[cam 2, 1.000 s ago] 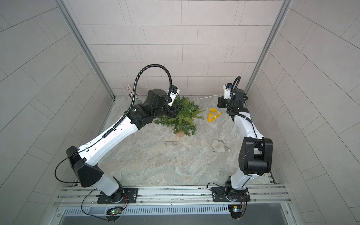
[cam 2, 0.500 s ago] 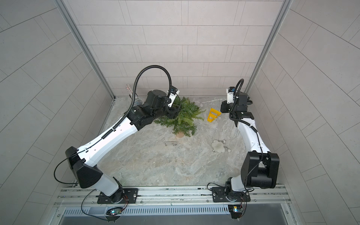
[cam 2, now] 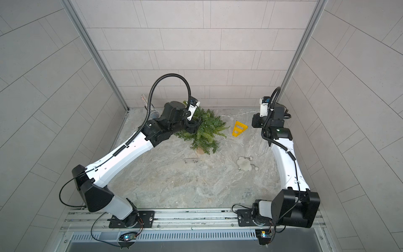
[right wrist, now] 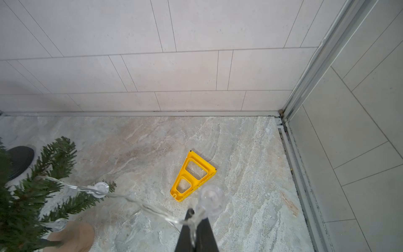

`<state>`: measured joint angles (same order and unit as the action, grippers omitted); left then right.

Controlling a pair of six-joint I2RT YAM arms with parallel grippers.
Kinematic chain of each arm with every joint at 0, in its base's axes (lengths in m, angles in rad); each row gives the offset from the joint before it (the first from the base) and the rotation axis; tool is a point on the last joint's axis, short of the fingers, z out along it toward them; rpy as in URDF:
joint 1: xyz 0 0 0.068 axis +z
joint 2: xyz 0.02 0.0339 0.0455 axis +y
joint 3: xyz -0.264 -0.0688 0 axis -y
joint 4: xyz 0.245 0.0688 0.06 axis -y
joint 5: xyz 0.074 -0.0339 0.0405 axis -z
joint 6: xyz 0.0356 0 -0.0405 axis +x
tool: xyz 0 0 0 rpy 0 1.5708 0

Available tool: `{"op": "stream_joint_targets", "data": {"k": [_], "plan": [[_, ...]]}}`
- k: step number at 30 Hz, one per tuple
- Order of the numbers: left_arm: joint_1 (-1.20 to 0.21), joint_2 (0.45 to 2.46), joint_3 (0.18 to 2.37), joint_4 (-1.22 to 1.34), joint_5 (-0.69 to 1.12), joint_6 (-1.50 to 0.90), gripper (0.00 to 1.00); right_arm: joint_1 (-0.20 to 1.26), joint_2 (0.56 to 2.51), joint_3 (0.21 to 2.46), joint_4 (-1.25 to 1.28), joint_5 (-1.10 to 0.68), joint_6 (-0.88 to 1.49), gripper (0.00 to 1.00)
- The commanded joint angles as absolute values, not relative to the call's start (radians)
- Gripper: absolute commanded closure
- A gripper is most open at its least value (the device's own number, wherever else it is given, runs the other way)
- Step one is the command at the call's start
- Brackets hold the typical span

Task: Remove string lights from the small christmas tree
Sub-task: Remove the light string from the Christmas tree.

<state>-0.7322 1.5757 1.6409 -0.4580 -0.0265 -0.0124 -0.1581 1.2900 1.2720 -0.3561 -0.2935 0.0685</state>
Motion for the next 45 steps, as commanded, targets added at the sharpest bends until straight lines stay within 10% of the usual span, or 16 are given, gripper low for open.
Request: {"op": "stream_joint_targets", "data": {"k": [1,45], "plan": [[-0.723,1.561,1.615,-0.458,-0.032,-0.026,0.32,-0.16,1.243,1.335,-0.345,-0.336,0.092,1.0],[-0.713,1.594,1.612,-0.467,-0.051,-0.073,0.35,-0.157,1.175,1.31,-0.327,-0.399,0.159,1.0]]}}
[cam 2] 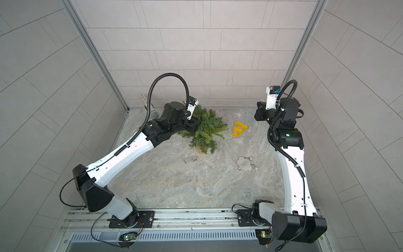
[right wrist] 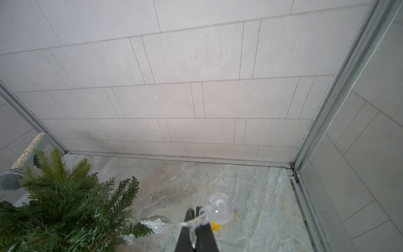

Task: Remove string lights from the small christmas tree
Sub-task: Remove the light string from the Christmas tree, then place the light string at the center of the board.

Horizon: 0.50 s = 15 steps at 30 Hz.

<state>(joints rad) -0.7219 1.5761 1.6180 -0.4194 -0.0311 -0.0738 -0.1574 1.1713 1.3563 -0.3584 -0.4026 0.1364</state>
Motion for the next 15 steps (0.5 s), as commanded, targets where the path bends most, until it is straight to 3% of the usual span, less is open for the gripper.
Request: {"op": "stream_joint_targets", "data": {"k": [1,15], "plan": [[-0.713,1.596,1.615,-0.472,-0.052,-0.071,0.35,-0.157,1.178,1.301,-0.337,-0.392,0.159,1.0],[-0.709,1.621,1.631,-0.502,-0.111,-0.096,0.37,-0.157,1.154,1.419,-0.43,-0.351,0.182,1.0]]}}
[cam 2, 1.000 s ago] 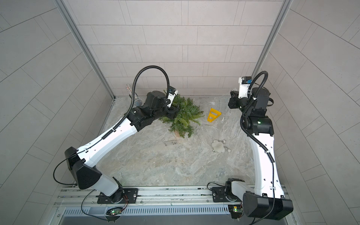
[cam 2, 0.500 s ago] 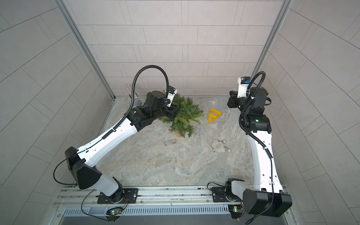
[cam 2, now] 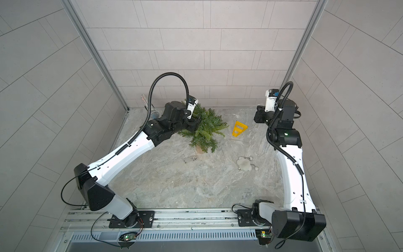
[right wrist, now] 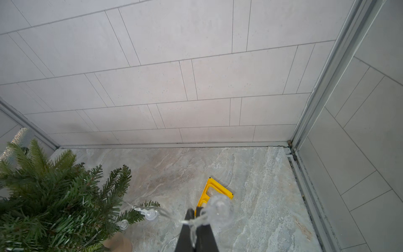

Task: Remove string lights from the small christmas tree
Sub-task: Place the light string at the center of the board.

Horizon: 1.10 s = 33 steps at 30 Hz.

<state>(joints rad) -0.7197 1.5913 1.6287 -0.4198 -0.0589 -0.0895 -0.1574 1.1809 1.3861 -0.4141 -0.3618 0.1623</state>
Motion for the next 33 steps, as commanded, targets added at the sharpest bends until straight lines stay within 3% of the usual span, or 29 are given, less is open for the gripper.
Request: {"op": "stream_joint_targets", "data": {"k": [1,15,33], "plan": [[-0.708,1.622,1.631,-0.504,-0.118,-0.099,0.38,-0.156,1.151,1.426,-0.431,-0.353,0.187,1.0],[-0.708,1.628,1.623,-0.499,-0.1,-0.109,0.4,-0.158,1.127,1.494,-0.444,-0.334,0.171,1.0],[-0.707,1.614,1.605,-0.517,-0.109,-0.071,0.4,-0.158,1.206,1.484,-0.314,-0.475,0.263,1.0]]}}
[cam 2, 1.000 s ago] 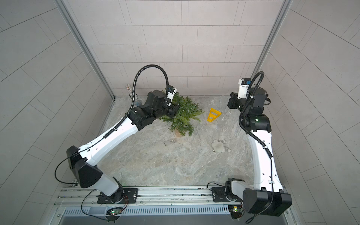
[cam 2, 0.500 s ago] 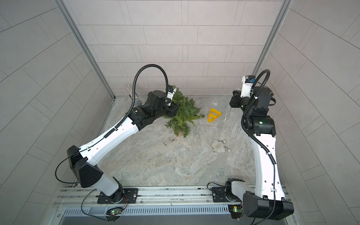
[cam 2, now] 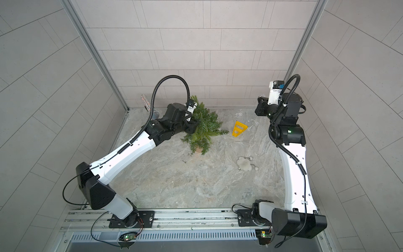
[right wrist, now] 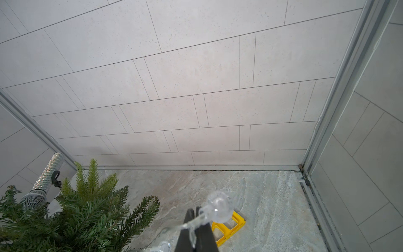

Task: Remove string lights from the small christmas tree
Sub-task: Place the light string at the center of the board.

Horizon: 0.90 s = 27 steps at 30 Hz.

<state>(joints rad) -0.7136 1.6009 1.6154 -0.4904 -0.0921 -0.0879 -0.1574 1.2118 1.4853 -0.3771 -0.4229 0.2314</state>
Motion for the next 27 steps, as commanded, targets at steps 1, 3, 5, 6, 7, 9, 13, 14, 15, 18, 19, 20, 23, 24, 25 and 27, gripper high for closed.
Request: {"op": "stream_joint_targets", "data": {"k": [1,3,5,6,7,9,13,14,15,18,19,20,23,24,25,27], "plan": [[-0.707,1.614,1.602,-0.517,-0.108,-0.07,0.4,-0.156,1.205,1.478,-0.307,-0.484,0.27,1.0],[-0.707,1.609,1.597,-0.513,-0.111,-0.071,0.4,-0.155,1.199,1.462,-0.304,-0.489,0.279,1.0],[-0.707,1.605,1.597,-0.514,-0.107,-0.07,0.4,-0.155,1.191,1.441,-0.3,-0.488,0.282,1.0],[-0.707,1.604,1.598,-0.515,-0.105,-0.069,0.4,-0.155,1.188,1.431,-0.303,-0.483,0.281,1.0],[-0.707,1.602,1.6,-0.517,-0.105,-0.067,0.4,-0.156,1.184,1.425,-0.313,-0.469,0.278,1.0],[-0.707,1.599,1.603,-0.519,-0.107,-0.066,0.4,-0.158,1.177,1.417,-0.344,-0.432,0.258,1.0],[-0.707,1.598,1.606,-0.519,-0.104,-0.065,0.4,-0.157,1.158,1.385,-0.404,-0.348,0.217,1.0],[-0.707,1.598,1.608,-0.522,-0.104,-0.067,0.4,-0.156,1.153,1.368,-0.413,-0.332,0.217,1.0],[-0.707,1.599,1.61,-0.523,-0.104,-0.066,0.4,-0.157,1.148,1.349,-0.417,-0.32,0.224,1.0],[-0.707,1.605,1.614,-0.522,-0.105,-0.07,0.4,-0.156,1.124,1.26,-0.392,-0.327,0.269,1.0],[-0.707,1.607,1.617,-0.522,-0.102,-0.071,0.4,-0.155,1.116,1.219,-0.365,-0.336,0.295,0.98],[-0.706,1.61,1.619,-0.523,-0.098,-0.07,0.4,-0.152,1.11,1.174,-0.332,-0.345,0.323,0.98],[-0.707,1.611,1.62,-0.517,-0.086,-0.071,0.4,-0.135,1.108,1.061,-0.229,-0.368,0.362,0.91],[-0.706,1.612,1.621,-0.517,-0.085,-0.07,0.4,-0.129,1.111,1.036,-0.202,-0.364,0.362,0.87],[-0.707,1.614,1.623,-0.518,-0.082,-0.07,0.4,-0.127,1.117,1.016,-0.179,-0.359,0.363,0.84],[-0.707,1.616,1.626,-0.52,-0.077,-0.07,0.4,-0.127,1.13,1.001,-0.17,-0.354,0.358,0.76]]}}
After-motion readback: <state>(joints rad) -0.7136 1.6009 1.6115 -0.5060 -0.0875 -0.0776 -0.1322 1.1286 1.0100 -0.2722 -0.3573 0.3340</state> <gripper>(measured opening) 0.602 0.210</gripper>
